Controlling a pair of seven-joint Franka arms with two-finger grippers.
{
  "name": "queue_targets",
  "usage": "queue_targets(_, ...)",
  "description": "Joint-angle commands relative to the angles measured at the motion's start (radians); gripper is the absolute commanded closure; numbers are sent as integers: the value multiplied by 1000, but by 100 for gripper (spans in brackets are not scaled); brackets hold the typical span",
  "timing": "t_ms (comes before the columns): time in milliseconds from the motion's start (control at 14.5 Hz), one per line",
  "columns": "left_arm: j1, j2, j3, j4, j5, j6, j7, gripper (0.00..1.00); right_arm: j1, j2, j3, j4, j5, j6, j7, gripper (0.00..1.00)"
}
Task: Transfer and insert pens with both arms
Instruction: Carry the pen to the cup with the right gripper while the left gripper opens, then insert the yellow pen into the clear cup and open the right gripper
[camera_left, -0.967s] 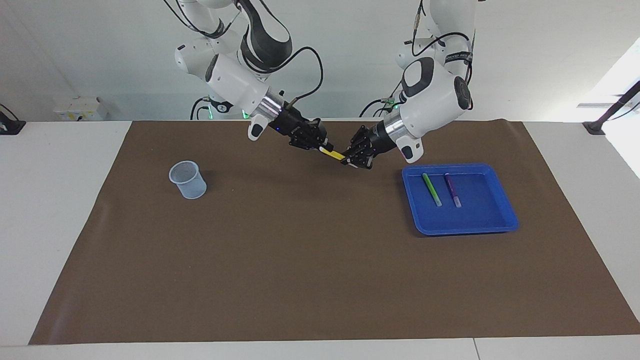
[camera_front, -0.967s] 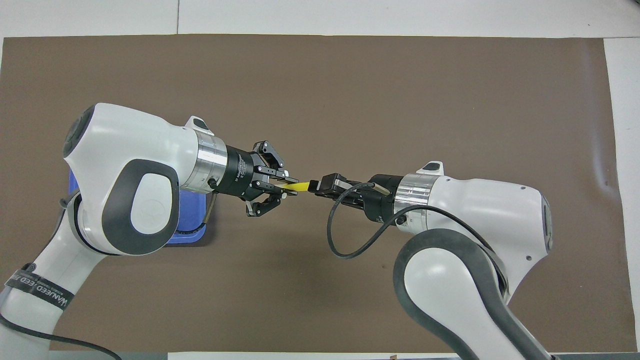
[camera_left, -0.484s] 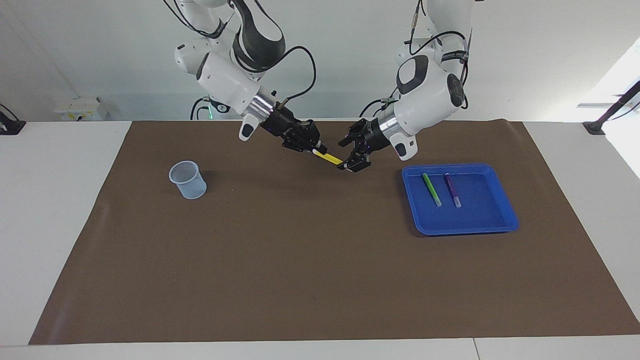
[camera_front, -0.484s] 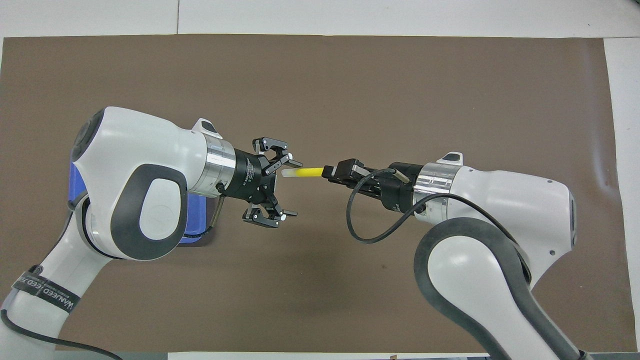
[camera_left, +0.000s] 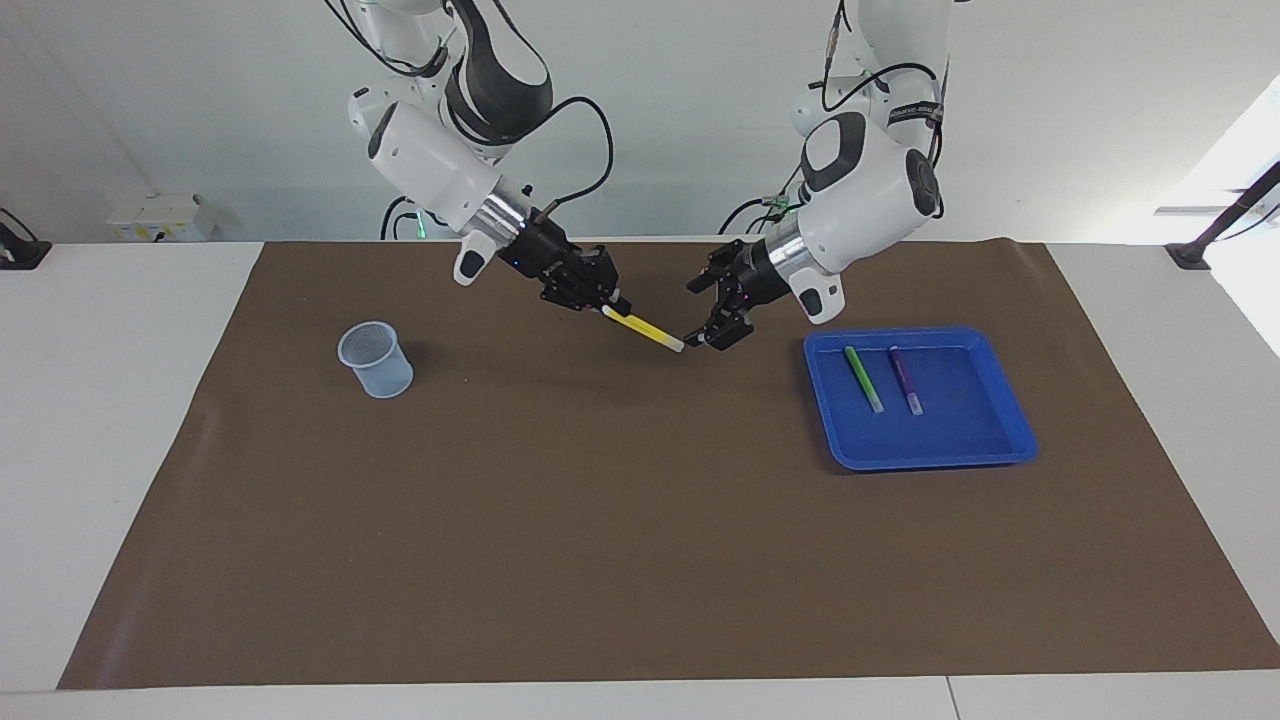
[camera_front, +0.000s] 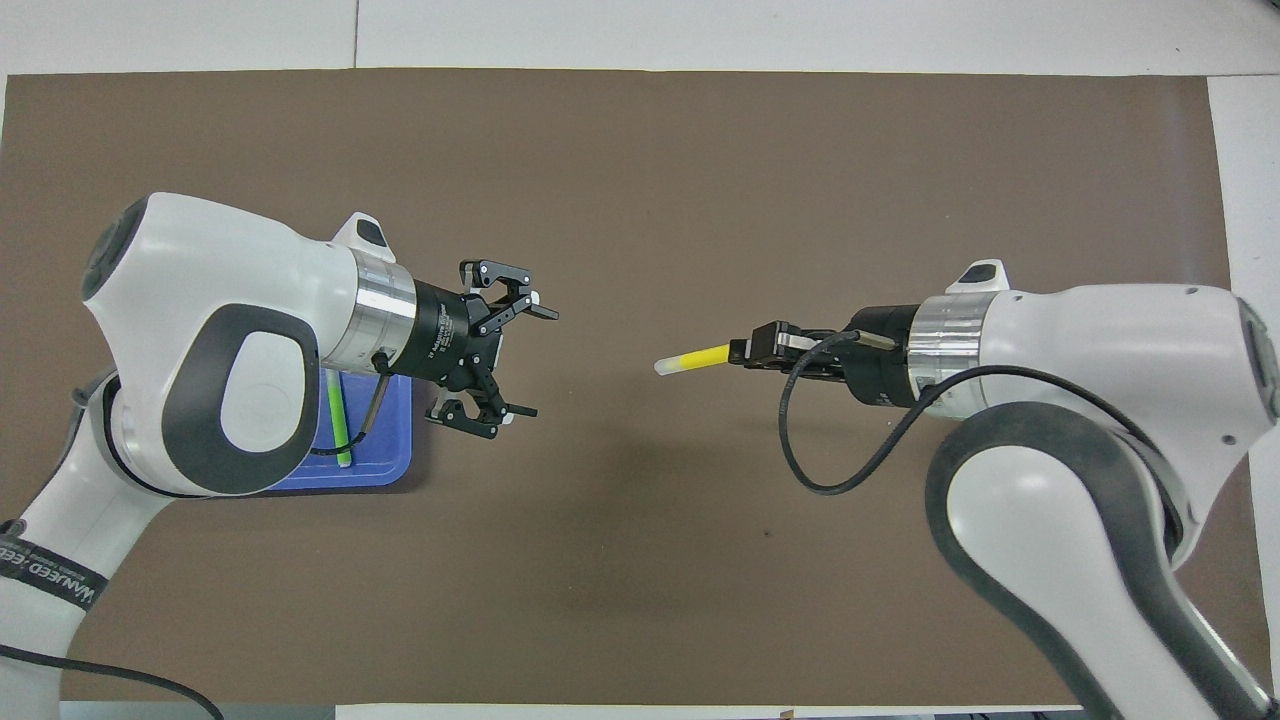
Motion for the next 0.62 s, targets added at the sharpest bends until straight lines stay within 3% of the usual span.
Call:
queue_targets(0,64,-29,2,-18,71,-72,148,0,-118,3,6,89,-152,-210,-74,100)
queue_targets(276,147,-29,2,-23,244,-107,373,0,-215,22,4,205,-456,-419,-287,100)
queue_targets(553,237,-26,2,-32,387,-103,715,0,-246,23,4,212,-683,-459,-453,100)
